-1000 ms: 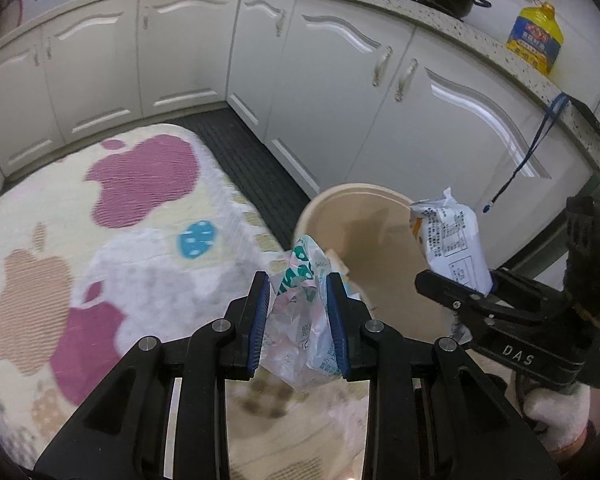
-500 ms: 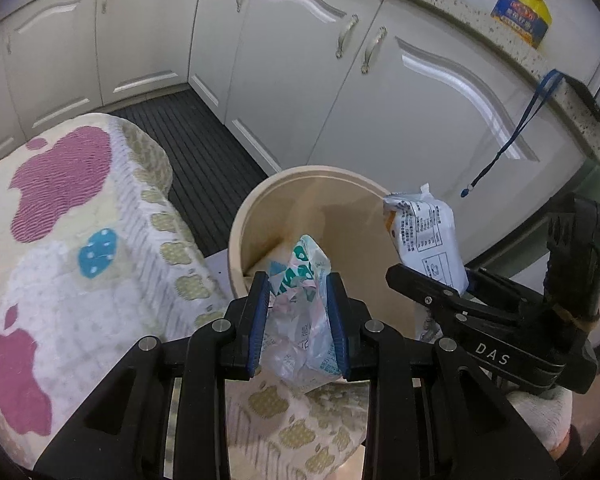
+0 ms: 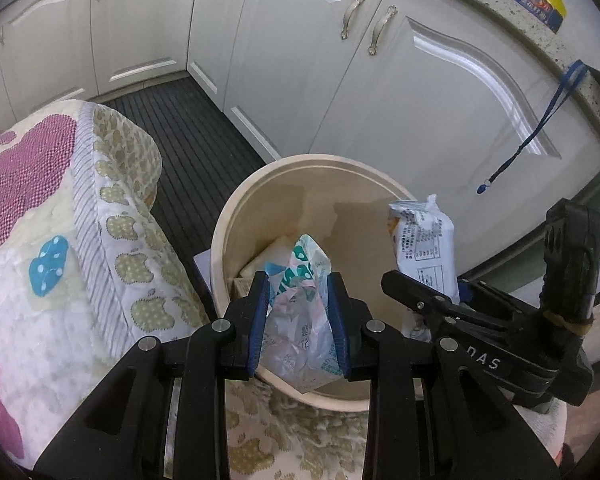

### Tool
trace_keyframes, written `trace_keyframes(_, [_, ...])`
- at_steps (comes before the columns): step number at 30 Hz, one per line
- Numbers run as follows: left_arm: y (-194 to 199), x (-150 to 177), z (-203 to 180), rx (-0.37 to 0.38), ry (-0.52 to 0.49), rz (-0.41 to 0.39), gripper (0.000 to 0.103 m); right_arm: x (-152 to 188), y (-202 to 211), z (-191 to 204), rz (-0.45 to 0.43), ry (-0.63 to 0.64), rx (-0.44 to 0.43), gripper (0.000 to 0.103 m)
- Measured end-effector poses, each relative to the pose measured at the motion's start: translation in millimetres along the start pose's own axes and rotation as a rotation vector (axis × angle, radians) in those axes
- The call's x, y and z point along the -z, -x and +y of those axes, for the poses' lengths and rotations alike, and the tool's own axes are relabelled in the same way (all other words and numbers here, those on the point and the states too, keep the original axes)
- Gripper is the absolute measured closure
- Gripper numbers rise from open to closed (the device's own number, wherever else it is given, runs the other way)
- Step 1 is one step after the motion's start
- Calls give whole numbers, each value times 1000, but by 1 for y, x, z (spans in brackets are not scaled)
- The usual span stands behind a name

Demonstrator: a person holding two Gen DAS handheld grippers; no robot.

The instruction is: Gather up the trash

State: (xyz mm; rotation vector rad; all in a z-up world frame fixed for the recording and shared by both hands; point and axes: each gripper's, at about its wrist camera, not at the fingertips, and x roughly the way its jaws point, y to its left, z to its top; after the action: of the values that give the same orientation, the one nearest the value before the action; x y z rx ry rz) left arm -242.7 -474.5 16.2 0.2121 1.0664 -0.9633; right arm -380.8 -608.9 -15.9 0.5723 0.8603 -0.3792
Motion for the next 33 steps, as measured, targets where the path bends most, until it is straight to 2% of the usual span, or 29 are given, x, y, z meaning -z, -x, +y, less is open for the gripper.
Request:
trace_keyframes(2, [-3, -2, -2, 0, -4, -1, 74, -1, -1, -2, 1, -5, 0, 47])
trace_keyframes(5, [-6, -3, -2, 14, -1, -1, 60, -2, -2, -3, 6, -14, -11, 37])
trace_keyframes(7, [-6, -3, 0, 25, 5, -4, 47, -2, -1, -3, 5, -20, -18, 36])
trace_keyframes(9, [-9, -4, -1, 38, 10, 3, 43, -3, 0, -3, 6, -26, -23, 33])
trace_keyframes(17, [5, 1, 1, 22, -4, -18, 42, -3, 15, 6, -33, -5, -20, 32])
trace_keyframes(25, [42, 10, 2, -46, -8, -116, 42, 6, 56, 37, -196, 114, 13, 32])
trace_keyframes(30, [73, 20, 2, -221, -46, -206, 42, 12, 79, 53, -283, 145, 29, 32])
trace_keyframes(33, [86, 26, 2, -240, -62, -237, 42, 13, 86, 60, -298, 150, 37, 32])
